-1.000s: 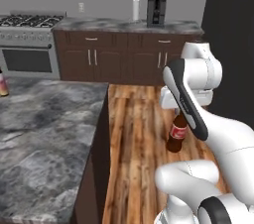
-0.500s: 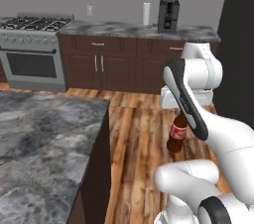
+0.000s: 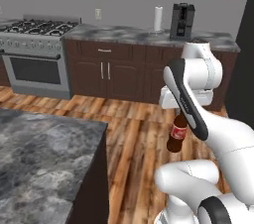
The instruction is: Place the large bottle from the dining counter next to the other large bottle outside the sink, and place the small bottle from the dining counter next to the other small bottle inside the sink.
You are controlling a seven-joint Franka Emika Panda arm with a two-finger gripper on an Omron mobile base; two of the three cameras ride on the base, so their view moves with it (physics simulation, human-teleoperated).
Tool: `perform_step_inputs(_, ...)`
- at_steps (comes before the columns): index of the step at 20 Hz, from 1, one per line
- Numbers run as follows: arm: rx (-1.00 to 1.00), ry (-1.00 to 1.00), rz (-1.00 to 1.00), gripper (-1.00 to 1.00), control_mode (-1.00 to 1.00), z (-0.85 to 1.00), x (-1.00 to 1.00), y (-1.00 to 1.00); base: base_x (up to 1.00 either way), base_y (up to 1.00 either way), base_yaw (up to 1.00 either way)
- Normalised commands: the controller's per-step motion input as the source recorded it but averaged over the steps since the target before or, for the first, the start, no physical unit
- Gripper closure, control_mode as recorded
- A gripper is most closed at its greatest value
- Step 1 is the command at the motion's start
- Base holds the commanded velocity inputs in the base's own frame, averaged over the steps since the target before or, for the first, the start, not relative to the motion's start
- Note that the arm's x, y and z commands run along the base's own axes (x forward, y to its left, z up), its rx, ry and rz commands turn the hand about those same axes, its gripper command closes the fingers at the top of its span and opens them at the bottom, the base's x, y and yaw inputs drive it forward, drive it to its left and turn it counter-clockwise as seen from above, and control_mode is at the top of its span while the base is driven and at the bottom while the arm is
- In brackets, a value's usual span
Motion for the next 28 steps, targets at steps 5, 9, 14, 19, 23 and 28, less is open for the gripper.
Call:
perform_step_inputs(5,0.0,0.0,0.0,1.0,1.0,0.0,0.0,0.0,0.65,-0.58,0.19)
perform_step_inputs(9,0.0,0.0,0.0,1.0,1.0,0.0,0.0,0.0,0.62,-0.57,0.2)
perform_step_inputs(14,0.0,0.0,0.0,1.0,1.0,0.0,0.0,0.0,0.61,-0.56,0.2)
perform_step_inputs(19,0.0,0.0,0.0,1.0,1.0,0.0,0.0,0.0,0.59,-0.58,0.21)
perform_step_inputs(23,0.0,0.0,0.0,1.0,1.0,0.0,0.0,0.0,0.59,-0.58,0.21)
perform_step_inputs(28,0.0,0.0,0.0,1.0,1.0,0.0,0.0,0.0,0.6,-0.36,0.26)
